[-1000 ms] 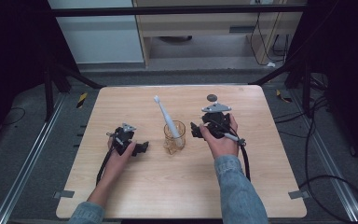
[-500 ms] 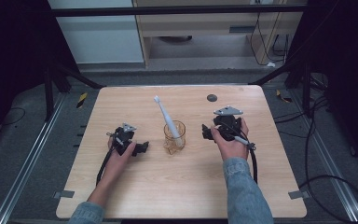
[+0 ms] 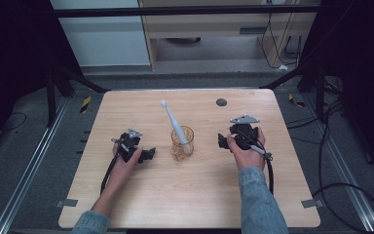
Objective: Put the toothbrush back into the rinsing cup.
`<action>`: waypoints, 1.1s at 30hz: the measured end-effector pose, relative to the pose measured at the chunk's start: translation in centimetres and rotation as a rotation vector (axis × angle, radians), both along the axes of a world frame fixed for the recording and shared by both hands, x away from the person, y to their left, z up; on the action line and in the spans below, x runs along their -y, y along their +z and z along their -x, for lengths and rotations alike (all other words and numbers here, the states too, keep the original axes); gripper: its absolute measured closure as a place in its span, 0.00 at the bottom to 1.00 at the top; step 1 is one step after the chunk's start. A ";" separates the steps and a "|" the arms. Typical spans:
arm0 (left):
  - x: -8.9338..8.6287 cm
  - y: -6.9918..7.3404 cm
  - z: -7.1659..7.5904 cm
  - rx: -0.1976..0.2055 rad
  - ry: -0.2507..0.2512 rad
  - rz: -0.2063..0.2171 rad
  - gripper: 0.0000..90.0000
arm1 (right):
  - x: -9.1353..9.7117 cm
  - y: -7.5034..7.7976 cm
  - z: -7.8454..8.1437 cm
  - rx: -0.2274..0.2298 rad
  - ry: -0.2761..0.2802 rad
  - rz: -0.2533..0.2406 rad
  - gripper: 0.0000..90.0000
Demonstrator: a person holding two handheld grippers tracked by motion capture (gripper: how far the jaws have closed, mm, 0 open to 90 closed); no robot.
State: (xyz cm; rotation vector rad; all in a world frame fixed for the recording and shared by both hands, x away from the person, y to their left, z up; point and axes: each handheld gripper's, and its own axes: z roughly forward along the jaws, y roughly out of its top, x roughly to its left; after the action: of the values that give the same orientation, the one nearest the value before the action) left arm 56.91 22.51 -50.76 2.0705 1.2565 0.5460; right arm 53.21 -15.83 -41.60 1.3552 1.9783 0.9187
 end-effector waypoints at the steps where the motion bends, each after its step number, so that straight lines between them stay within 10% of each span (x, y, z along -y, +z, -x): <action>1: 0.0 0.0 0.0 0.000 0.000 0.000 0.00 | 0.2 -0.1 0.0 -0.005 -0.006 0.002 0.14; 33: 0.2 0.0 0.1 -0.001 -0.007 -0.002 0.00 | 3.5 -8.1 -4.0 -0.131 -0.170 -0.054 0.14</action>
State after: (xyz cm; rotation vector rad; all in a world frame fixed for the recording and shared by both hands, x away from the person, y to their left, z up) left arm 56.79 22.32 -50.75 2.0768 1.2491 0.5433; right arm 57.24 -19.36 -49.73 1.6238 1.9089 0.8280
